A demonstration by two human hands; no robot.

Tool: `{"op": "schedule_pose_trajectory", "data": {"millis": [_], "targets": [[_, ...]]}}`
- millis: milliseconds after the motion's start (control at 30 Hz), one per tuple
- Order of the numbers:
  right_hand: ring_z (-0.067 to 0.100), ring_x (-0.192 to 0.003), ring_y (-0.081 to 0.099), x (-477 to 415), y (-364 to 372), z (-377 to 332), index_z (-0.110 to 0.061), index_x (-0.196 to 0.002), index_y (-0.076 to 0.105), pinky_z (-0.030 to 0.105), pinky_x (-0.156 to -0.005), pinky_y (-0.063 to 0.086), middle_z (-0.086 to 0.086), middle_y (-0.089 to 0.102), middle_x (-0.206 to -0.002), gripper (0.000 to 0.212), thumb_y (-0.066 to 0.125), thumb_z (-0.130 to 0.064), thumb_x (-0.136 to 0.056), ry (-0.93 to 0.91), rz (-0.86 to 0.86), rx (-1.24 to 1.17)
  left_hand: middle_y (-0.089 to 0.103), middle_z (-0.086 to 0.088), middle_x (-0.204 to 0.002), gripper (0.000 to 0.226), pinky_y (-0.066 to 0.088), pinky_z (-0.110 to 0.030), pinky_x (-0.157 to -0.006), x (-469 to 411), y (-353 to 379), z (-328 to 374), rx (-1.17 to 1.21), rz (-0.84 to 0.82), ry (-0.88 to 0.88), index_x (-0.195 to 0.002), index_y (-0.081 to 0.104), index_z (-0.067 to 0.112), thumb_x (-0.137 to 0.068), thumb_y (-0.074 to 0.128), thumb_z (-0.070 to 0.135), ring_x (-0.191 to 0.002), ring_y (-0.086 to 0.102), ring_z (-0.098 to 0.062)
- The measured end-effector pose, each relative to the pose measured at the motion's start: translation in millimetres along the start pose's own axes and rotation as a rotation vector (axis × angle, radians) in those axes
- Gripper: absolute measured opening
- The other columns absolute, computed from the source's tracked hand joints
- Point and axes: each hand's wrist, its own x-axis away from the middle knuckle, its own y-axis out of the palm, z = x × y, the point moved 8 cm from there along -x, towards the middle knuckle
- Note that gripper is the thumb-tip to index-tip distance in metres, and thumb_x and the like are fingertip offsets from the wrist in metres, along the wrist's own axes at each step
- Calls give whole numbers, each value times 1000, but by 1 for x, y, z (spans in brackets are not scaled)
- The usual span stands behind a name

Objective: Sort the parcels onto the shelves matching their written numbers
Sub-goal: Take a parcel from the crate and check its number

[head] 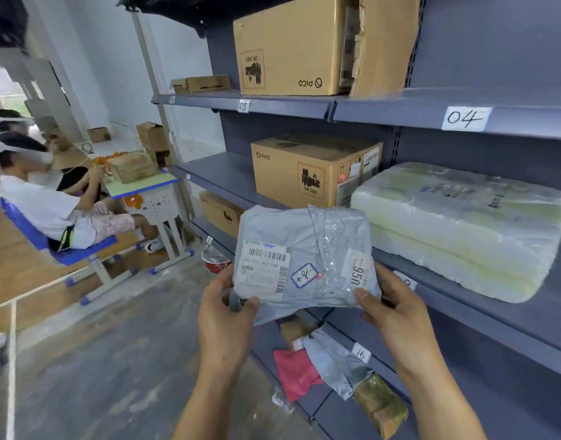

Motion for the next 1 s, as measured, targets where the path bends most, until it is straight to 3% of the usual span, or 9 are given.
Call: {"op": "schedule_pose_trajectory", "data": {"millis": [133,300,500,567,633,833,933,1000], "targets": [[2,-99,69,-28,27,0,-45,-116,66,39,-95,53,-17,74,-107,45,64,-5,-94,0,-23,22,68,25,-103,59,50,-26,-81,-38,-5,-16,18,15,-9,-105,60,47,-82,68,-7,-105,62,-8],[4,-102,69,-56,48,7,-44,-125,64,43,-97,54,-18,74,-109,47,66,-9,-93,23,32,49,69,23,-104,62,49,-22,-77,-81,-2,-30,54,-21,-8,-103,61,48,-81,68,-10,-104,64,-10],[6,-95,70,-76,81,14,-34,-128,65,34,-86,55,-13,75,-107,45,65,-5,-93,22,154,57,69,13,-109,71,50,-17,-80,-145,0,-48,62,-134,30,-96,64,56,-79,66,-13,-103,63,-5],[10,-92,70,-82,93,18,-32,-129,65,34,-83,55,-9,75,-106,46,66,-4,-92,23,224,50,70,17,-105,67,46,-6,-73,-166,0,-50,81,-198,42,-98,64,49,-80,64,-15,-98,63,3],[12,-93,71,-85,108,21,-33,-130,64,36,-84,56,-9,76,-105,46,67,-5,-92,29,294,64,71,16,-101,63,45,-3,-70,-188,-2,-54,126,-259,38,-99,63,41,-79,62,-19,-92,64,8],[5,-82,72,-92,154,10,-32,-123,66,17,-63,54,-8,77,-96,43,64,-1,-94,39,420,63,70,18,-110,64,50,-21,-84,-250,-11,-75,172,-371,7,-106,60,48,-81,67,-11,-100,64,6],[5,-83,72,-90,172,6,-36,-121,64,20,-67,55,-10,77,-95,43,64,-3,-94,38,463,90,70,15,-112,61,50,-15,-79,-270,-12,-81,154,-440,21,-109,60,47,-82,68,-7,-97,64,8],[5,-83,72,-90,180,4,-40,-121,63,26,-74,54,-13,76,-94,44,65,-5,-94,30,477,128,68,11,-118,59,52,-19,-84,-281,-11,-87,150,-469,20,-117,61,41,-82,69,-6,-102,65,4]]}}
